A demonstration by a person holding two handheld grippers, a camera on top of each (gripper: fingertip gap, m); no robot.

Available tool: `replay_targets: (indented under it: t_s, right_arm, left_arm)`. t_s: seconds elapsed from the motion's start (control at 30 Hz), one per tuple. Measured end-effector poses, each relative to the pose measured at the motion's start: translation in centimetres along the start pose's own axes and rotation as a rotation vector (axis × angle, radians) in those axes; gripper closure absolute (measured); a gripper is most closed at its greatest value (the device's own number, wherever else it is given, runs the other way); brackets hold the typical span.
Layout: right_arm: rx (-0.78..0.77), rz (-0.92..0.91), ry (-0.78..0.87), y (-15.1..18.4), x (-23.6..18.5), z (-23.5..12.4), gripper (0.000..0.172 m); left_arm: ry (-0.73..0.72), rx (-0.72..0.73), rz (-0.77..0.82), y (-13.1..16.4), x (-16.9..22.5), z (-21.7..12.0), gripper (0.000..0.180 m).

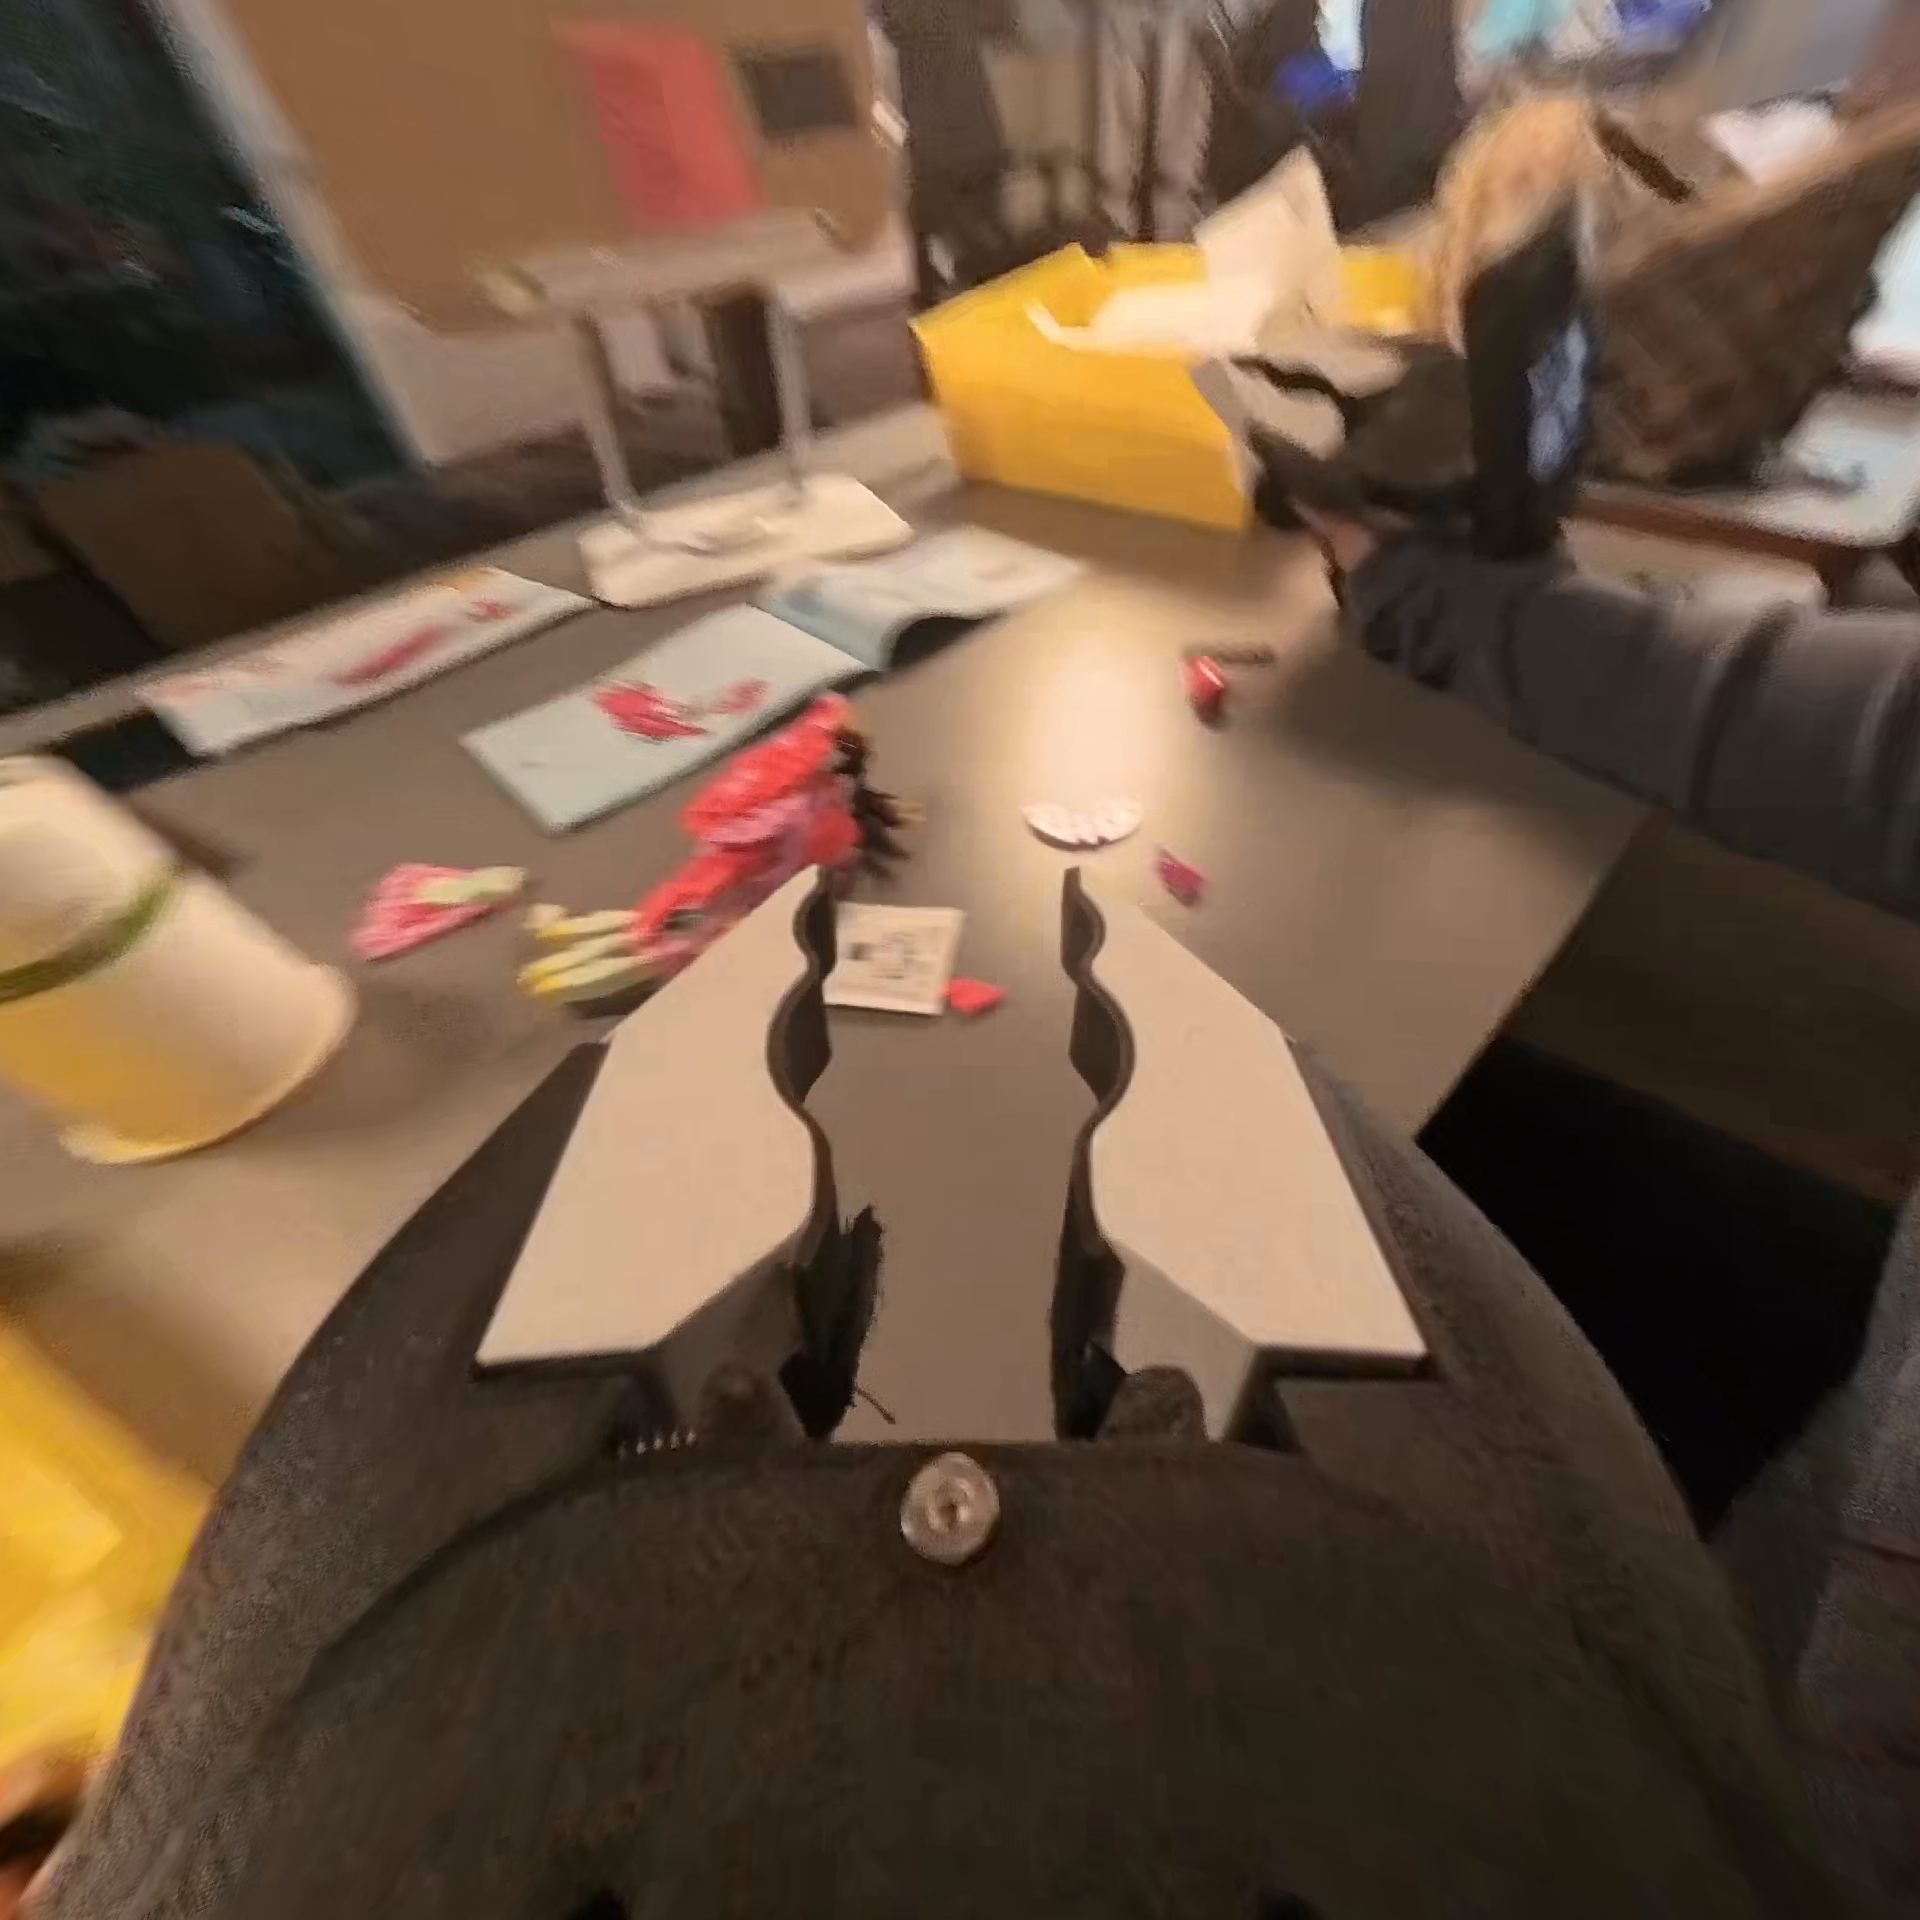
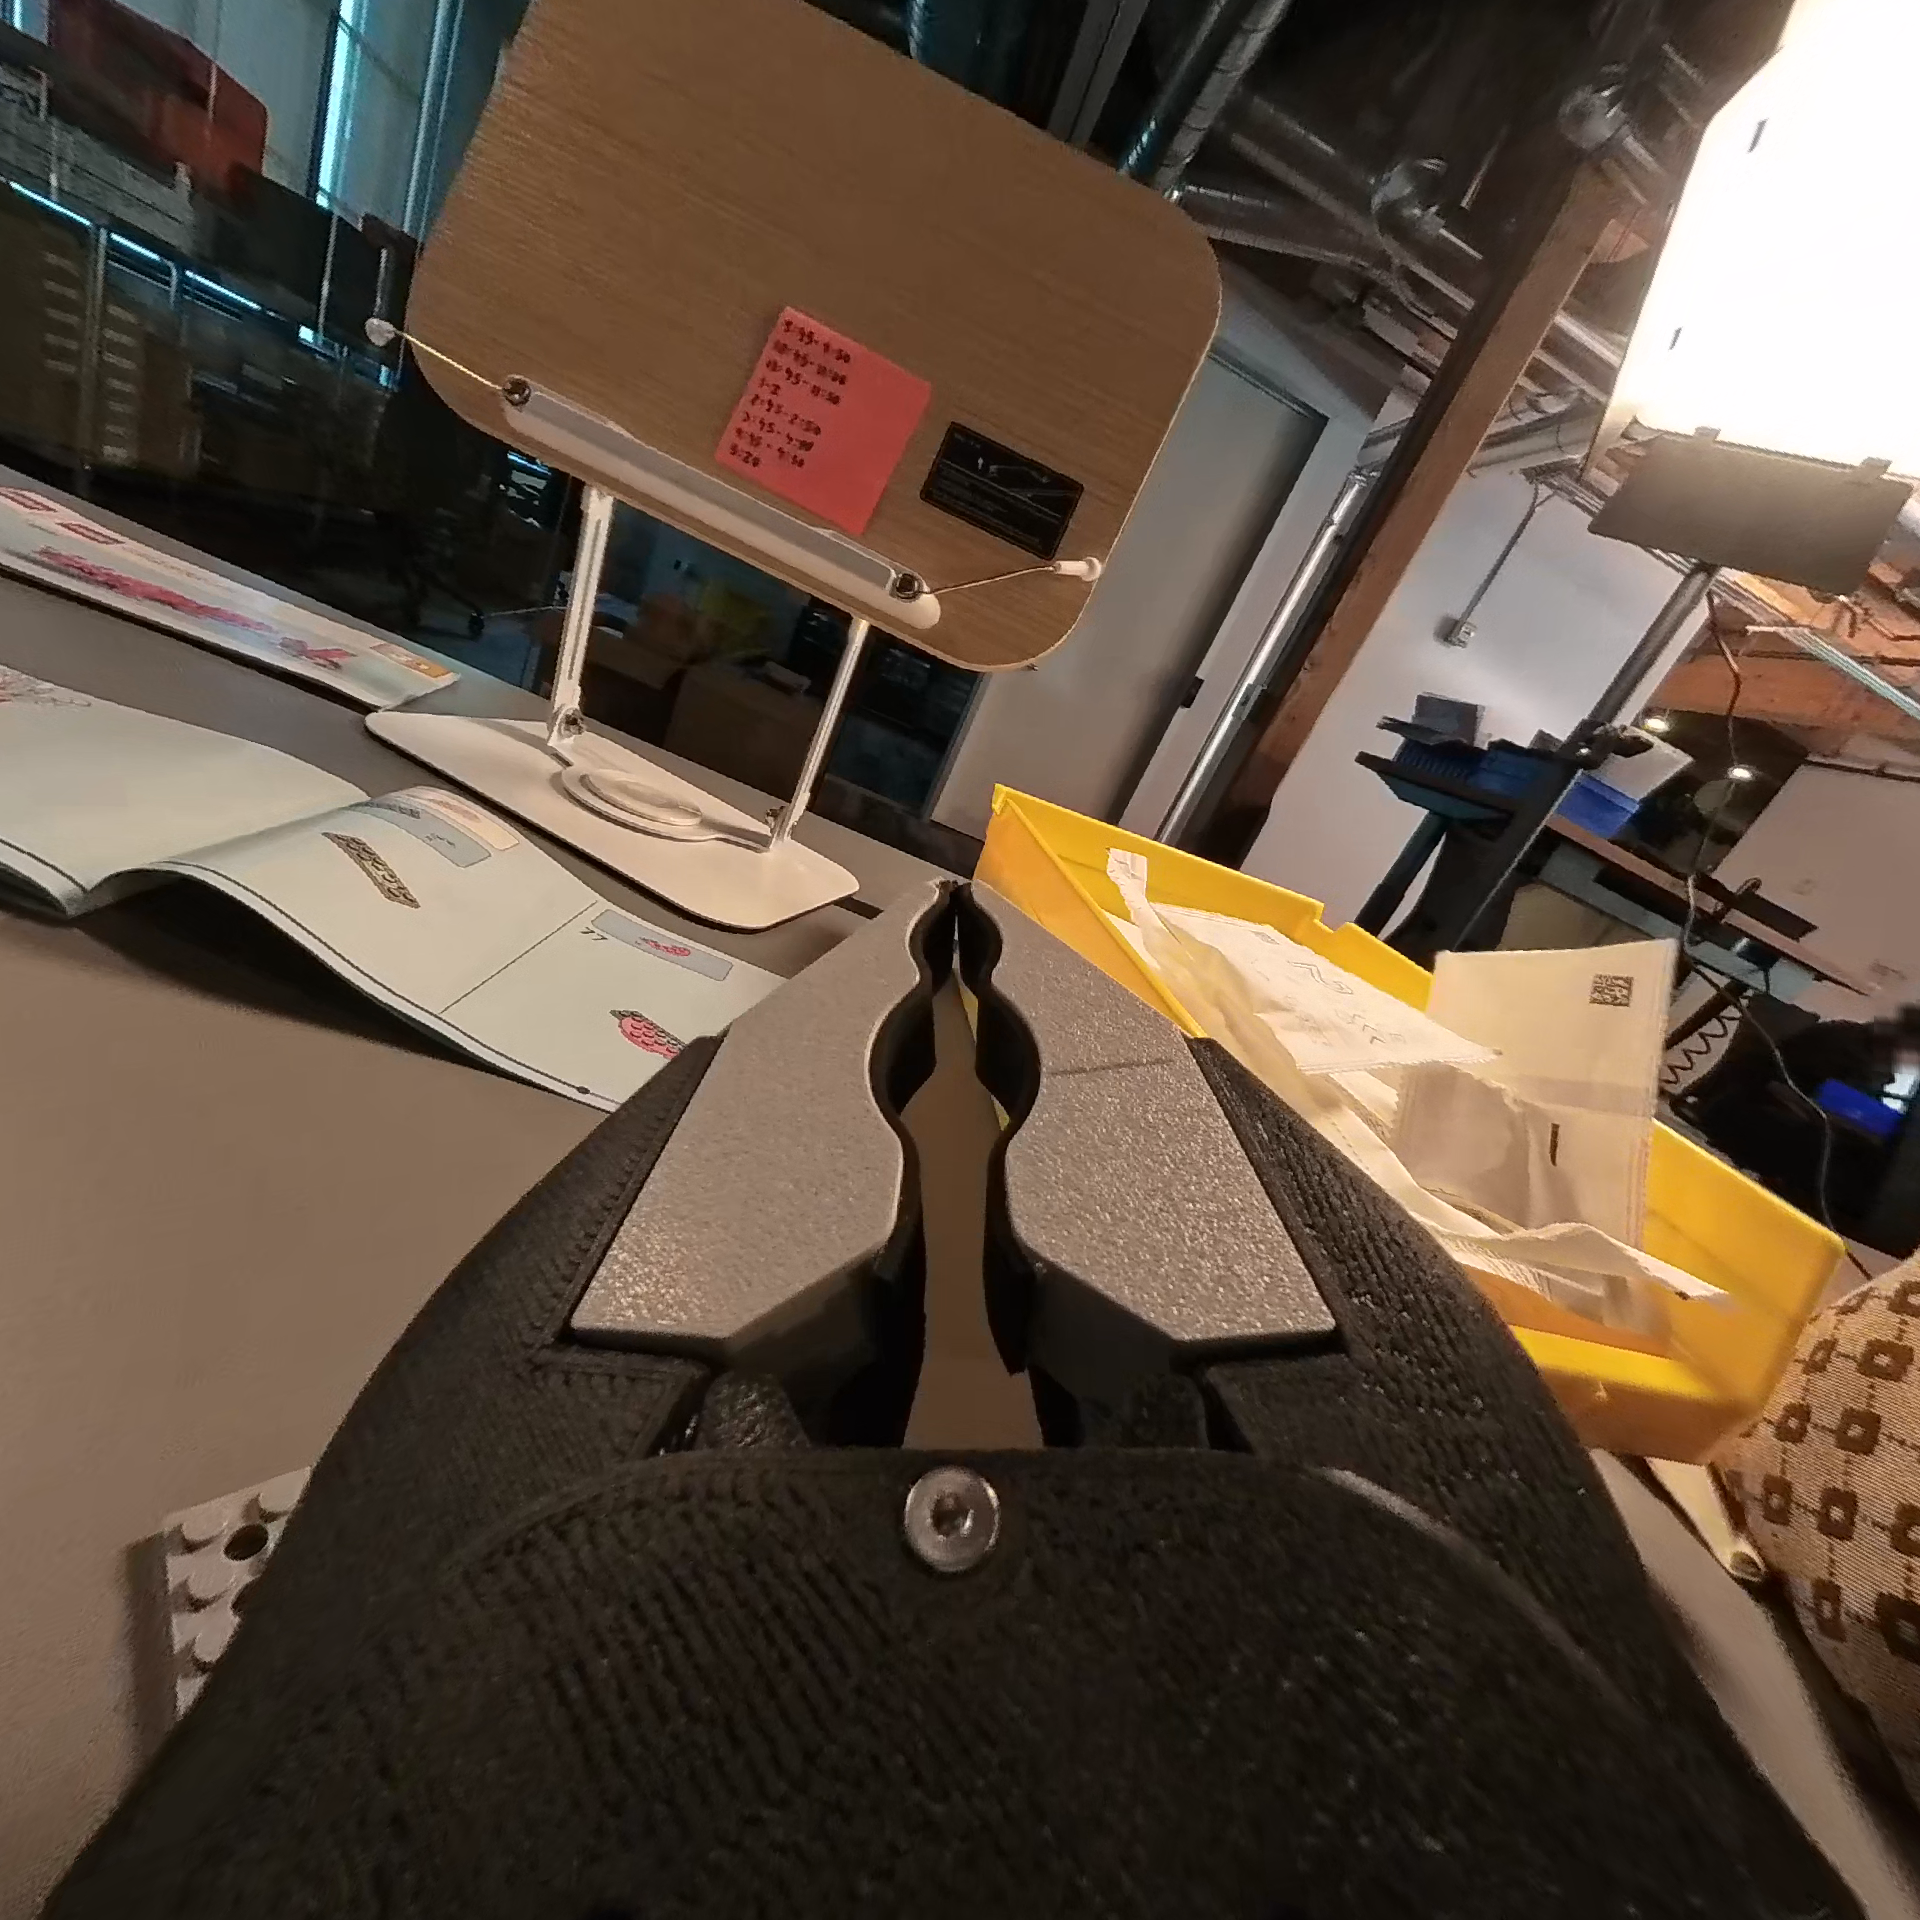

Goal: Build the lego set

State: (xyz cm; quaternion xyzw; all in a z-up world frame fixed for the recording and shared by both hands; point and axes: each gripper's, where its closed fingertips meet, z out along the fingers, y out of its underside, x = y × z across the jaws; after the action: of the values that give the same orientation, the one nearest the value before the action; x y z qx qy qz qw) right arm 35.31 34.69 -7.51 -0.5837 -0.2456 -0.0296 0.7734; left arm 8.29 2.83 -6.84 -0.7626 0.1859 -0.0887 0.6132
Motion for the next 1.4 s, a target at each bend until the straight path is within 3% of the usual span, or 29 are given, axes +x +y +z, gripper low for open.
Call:
replay_targets:
  t_s: [0.17, 0.3, 0.37, 0.47, 0.63, 0.77, 0.87, 0.93, 1.03, 1.13, 1.23, 1.33, 1.4]
  right_arm:
    - [-0.025, -0.058, -0.013, 0.4, -0.7, 0.5, 0.172]
    - [-0.027, -0.074, -0.015, 0.4, -0.8, 0.5, 0.172]
    - [-0.027, -0.069, -0.011, 0.4, -0.7, 0.5, 0.172]
    - [-0.029, -0.072, -0.011, 0.4, -0.7, 0.6, 0.172]
    - [-0.032, -0.084, -0.014, 0.5, -0.8, 0.6, 0.172]
    - [-0.036, -0.088, -0.011, 0.6, -0.8, 0.6, 0.172]
    - [-0.045, -0.099, -0.002, 0.7, -0.8, 0.7, 0.172]
    - [-0.047, -0.103, -0.002, 0.7, -0.8, 0.7, 0.172]
    - [-0.048, -0.1, 0.001, 0.7, -0.8, 0.7, 0.172]
    - [-0.048, -0.098, 0.002, 0.7, -0.7, 0.7, 0.172]
    - [-0.048, -0.099, 0.002, 0.7, -0.7, 0.7, 0.172]
    - [-0.047, -0.099, 0.003, 0.7, -0.7, 0.7, 0.172]
    - [-0.047, -0.098, 0.003, 0.7, -0.7, 0.7, 0.172]
  left_arm:
    - [-0.342, 0.187, -0.066, -2.5, -8.9, -8.2, 0.141]
    - [-0.742, 0.026, -0.048, -0.6, -18.3, -15.6, 0.147]
    - [-0.798, -0.077, -0.09, 0.7, -21.5, -17.9, 0.151]
    - [-0.538, -0.132, -0.229, 1.8, -23.1, -15.6, 0.154]
    - [-0.191, -0.509, -0.404, 6.8, -22.0, -11.3, 0.151]
    - [-0.017, -0.751, -0.301, 10.2, -18.6, -9.0, 0.15]
    - [-0.139, -0.897, -0.068, 12.5, -20.3, -8.9, 0.152]
    - [-0.046, -0.902, -0.04, 12.7, -18.9, -8.3, 0.159]
    - [0.299, -0.846, 0.015, 12.2, -14.3, -8.0, 0.17]
    - [0.418, -0.861, 0.105, 12.8, -12.8, -8.2, 0.18]
    - [0.478, -0.941, 0.102, 14.1, -12.3, -8.7, 0.18]
    - [0.452, -1.013, 0.105, 15.4, -13.2, -8.9, 0.18]
    - [0.399, -0.988, 0.105, 15.2, -14.1, -8.4, 0.18]
